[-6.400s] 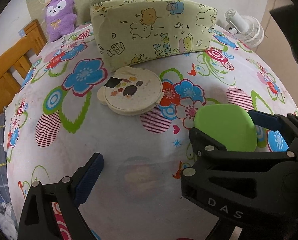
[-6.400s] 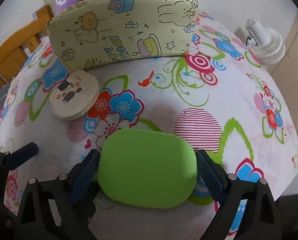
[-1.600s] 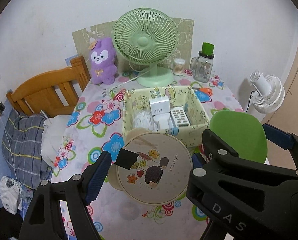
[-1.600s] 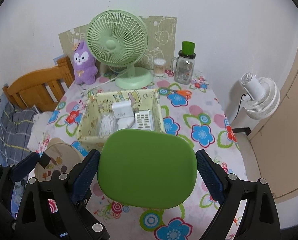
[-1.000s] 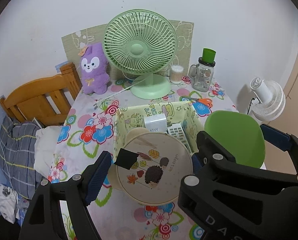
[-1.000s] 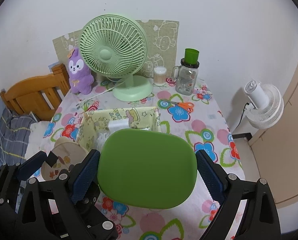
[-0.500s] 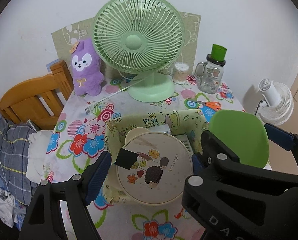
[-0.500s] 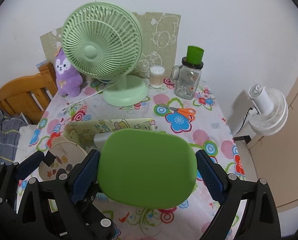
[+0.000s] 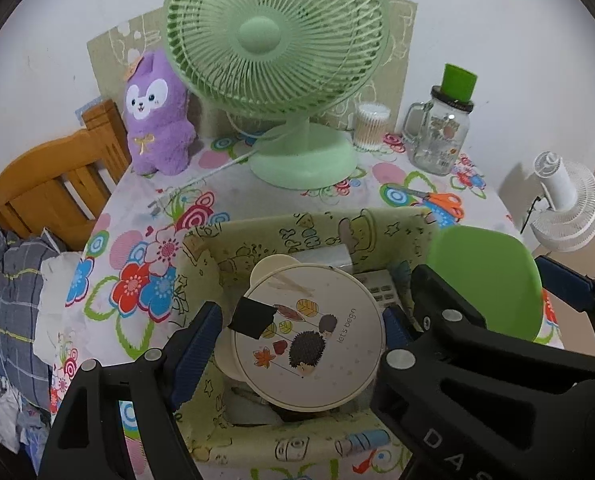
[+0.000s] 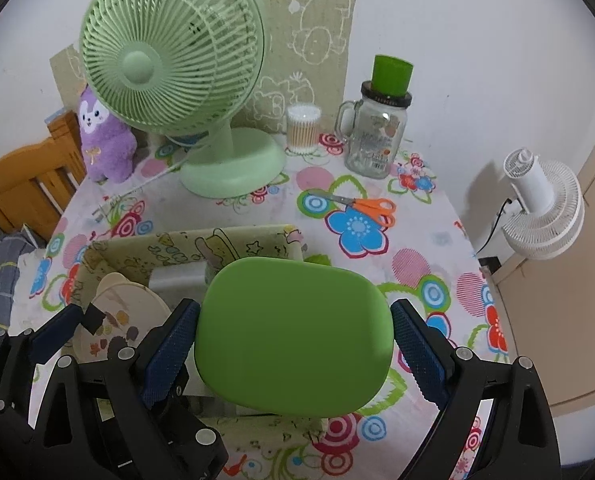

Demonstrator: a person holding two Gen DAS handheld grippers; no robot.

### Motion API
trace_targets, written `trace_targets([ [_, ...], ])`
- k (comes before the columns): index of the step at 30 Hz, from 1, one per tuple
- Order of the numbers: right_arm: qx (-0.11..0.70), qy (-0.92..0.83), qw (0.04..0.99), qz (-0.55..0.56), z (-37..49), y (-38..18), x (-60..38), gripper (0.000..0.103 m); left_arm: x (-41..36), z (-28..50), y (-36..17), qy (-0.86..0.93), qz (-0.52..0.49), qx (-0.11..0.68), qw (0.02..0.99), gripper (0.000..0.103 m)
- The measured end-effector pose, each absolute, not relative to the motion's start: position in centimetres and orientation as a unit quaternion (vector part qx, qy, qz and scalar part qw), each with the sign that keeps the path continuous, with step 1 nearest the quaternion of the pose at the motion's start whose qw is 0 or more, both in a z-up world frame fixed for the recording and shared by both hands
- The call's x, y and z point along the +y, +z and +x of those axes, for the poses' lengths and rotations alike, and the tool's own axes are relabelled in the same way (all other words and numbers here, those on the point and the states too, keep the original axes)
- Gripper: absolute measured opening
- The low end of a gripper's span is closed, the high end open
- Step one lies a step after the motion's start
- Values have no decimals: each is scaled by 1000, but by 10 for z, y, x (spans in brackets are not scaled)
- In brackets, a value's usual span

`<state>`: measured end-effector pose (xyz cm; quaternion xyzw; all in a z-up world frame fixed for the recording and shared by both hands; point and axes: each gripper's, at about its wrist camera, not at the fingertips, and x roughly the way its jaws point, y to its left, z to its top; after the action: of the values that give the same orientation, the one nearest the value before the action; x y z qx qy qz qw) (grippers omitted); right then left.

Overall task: Organize rigid objects
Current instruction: 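Lift and carry the lid with left tool while right tool carries the pad toward the basket, then lower the lid into the basket with left tool while right tool lowers the pad inside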

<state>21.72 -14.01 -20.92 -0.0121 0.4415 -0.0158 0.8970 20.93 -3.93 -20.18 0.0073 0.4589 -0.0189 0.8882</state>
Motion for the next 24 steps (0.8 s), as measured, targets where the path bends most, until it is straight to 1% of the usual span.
trace_targets([
  [12, 454, -13, 891, -24, 226, -228, -136, 96, -36, 216, -220, -11, 2, 476, 879, 83],
  [16, 457, -19, 889, -34, 227, -233, -134, 96, -35, 222, -231, -32, -1, 501, 865, 84],
  [18, 459, -19, 887, -39, 228, -235, -132, 96, -35, 221, -232, -24, 0, 499, 866, 84],
  [20, 458, -16, 888, -40, 227, -234, -131, 96, -33, 220, -231, -24, -3, 496, 868, 88],
  [21, 458, -14, 888, -39, 228, -234, -131, 96, -32, 219, -230, -26, -4, 496, 868, 92],
  [24, 458, -10, 888, -36, 228, -232, -129, 96, -31, 217, -226, -28, 2, 493, 870, 94],
])
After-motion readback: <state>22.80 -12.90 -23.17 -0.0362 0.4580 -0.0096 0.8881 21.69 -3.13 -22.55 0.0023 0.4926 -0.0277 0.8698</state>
